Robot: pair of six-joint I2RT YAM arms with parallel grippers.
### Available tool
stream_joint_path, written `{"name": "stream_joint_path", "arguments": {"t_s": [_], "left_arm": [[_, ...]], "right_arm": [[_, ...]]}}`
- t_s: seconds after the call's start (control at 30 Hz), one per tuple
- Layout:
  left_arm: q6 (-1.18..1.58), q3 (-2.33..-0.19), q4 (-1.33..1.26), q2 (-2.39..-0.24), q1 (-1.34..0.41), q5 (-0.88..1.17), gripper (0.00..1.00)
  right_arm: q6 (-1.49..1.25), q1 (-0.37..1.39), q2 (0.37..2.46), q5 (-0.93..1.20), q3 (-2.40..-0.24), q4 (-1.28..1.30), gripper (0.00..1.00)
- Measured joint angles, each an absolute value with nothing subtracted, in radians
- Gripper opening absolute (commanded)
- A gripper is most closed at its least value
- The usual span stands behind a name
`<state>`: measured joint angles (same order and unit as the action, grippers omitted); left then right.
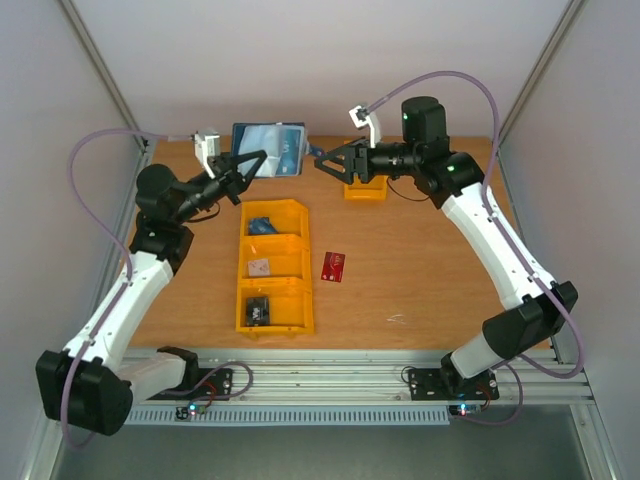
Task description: Take the credit cards out of the card holder
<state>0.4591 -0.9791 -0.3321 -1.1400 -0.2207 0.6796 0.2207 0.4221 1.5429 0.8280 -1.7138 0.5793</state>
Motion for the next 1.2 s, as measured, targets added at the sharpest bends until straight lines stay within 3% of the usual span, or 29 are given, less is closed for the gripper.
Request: {"name": "stream_joint_path", "arguments": {"t_s": [0.1, 0.2, 0.23, 0.73, 0.9, 1.0, 1.03, 1.07, 1.17, 1.2], "left_arm": [[0.472, -0.982, -0.362, -1.101, -0.233, 0.741, 0.0], [0.471, -0.982, -0.368, -1.077, -0.244, 0.797, 0.0], [0.467, -0.982, -0.369, -1.073, -0.247, 0.811, 0.0], [0.474, -0.976, -0.429, -1.014, -0.289, 0.937, 0.0], [0.487, -0.961, -0.442, -0.981, -0.292, 0.939, 0.0], [0.495, -0.955, -0.446, -0.972, -0.295, 0.934, 0.0], [0.497, -0.952, -0.446, -0.968, -0.298, 0.931, 0.0], [0.498, -0.948, -0.446, -0.966, -0.302, 0.927, 0.0], [0.498, -0.939, -0.442, -0.963, -0.31, 0.912, 0.0], [0.498, -0.936, -0.437, -0.96, -0.31, 0.904, 0.02]], "right_arm": [[0.195, 0.443, 1.555, 0.885, -1.717, 0.515, 0.77], [0.17, 0.45, 1.575, 0.917, -1.717, 0.483, 0.93], [0.165, 0.45, 1.581, 0.925, -1.716, 0.475, 0.94], [0.16, 0.523, 1.527, 0.988, -1.593, 0.41, 0.96], [0.155, 0.523, 1.517, 1.016, -1.579, 0.384, 0.91], [0.131, 0.525, 1.517, 1.057, -1.579, 0.327, 0.81], [0.125, 0.527, 1.517, 1.07, -1.579, 0.31, 0.71], [0.115, 0.529, 1.517, 1.084, -1.579, 0.289, 0.5], [0.102, 0.539, 1.517, 1.119, -1.582, 0.259, 0.07], [0.1, 0.541, 1.517, 1.135, -1.583, 0.254, 0.02]]}}
